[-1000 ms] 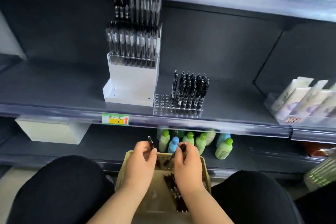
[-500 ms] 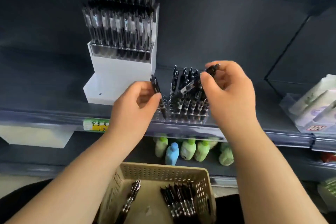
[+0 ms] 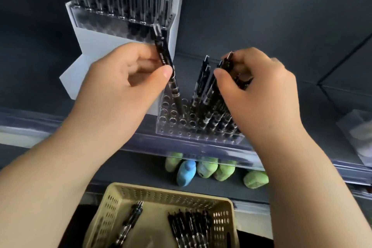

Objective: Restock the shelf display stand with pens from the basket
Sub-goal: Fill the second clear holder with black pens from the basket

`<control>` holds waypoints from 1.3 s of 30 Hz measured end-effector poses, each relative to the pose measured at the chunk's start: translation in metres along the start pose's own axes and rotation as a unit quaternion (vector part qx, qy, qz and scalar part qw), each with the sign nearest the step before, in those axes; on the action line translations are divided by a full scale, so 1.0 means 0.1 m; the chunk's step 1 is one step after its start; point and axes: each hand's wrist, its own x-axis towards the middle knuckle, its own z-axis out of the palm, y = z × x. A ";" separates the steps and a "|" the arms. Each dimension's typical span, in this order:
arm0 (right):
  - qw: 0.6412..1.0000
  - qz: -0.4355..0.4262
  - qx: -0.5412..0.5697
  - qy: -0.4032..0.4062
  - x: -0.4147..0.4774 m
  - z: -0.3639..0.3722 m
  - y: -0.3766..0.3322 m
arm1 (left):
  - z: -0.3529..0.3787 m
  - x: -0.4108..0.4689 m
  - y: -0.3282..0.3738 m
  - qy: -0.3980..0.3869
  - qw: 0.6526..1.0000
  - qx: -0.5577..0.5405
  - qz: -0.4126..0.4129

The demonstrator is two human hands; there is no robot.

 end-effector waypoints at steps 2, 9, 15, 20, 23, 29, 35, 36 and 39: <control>1.000 -0.003 0.000 0.013 0.01 0.03 0.02 | 0.00 0.01 -0.04 0.008 1.000 -0.026 -0.016; 0.999 -0.019 -0.012 0.038 0.01 0.13 0.05 | 0.04 -0.02 -0.11 -0.016 0.999 0.014 -0.028; 0.995 -0.028 -0.043 0.080 0.01 0.18 0.10 | 0.08 -0.04 -0.14 -0.023 0.998 0.054 -0.014; 0.996 -0.030 -0.031 0.072 0.00 0.17 0.09 | 0.15 -0.08 -0.15 -0.003 0.998 0.059 0.006; 0.997 -0.026 -0.037 0.062 -0.01 0.16 0.10 | 0.20 -0.08 -0.15 0.024 0.999 0.041 0.004; 0.997 -0.028 -0.020 0.067 -0.05 0.15 0.12 | 0.25 -0.09 -0.15 0.034 0.999 0.015 -0.010; 0.995 -0.054 -0.037 0.078 -0.06 0.16 0.14 | 0.28 -0.07 -0.14 0.035 0.999 0.004 -0.018; 0.995 -0.057 -0.045 0.075 -0.06 0.17 0.15 | 0.28 -0.07 -0.14 0.036 0.999 0.004 -0.018; 0.992 -0.075 -0.072 0.078 -0.07 0.23 0.17 | 0.30 -0.09 -0.14 0.034 0.999 0.004 -0.020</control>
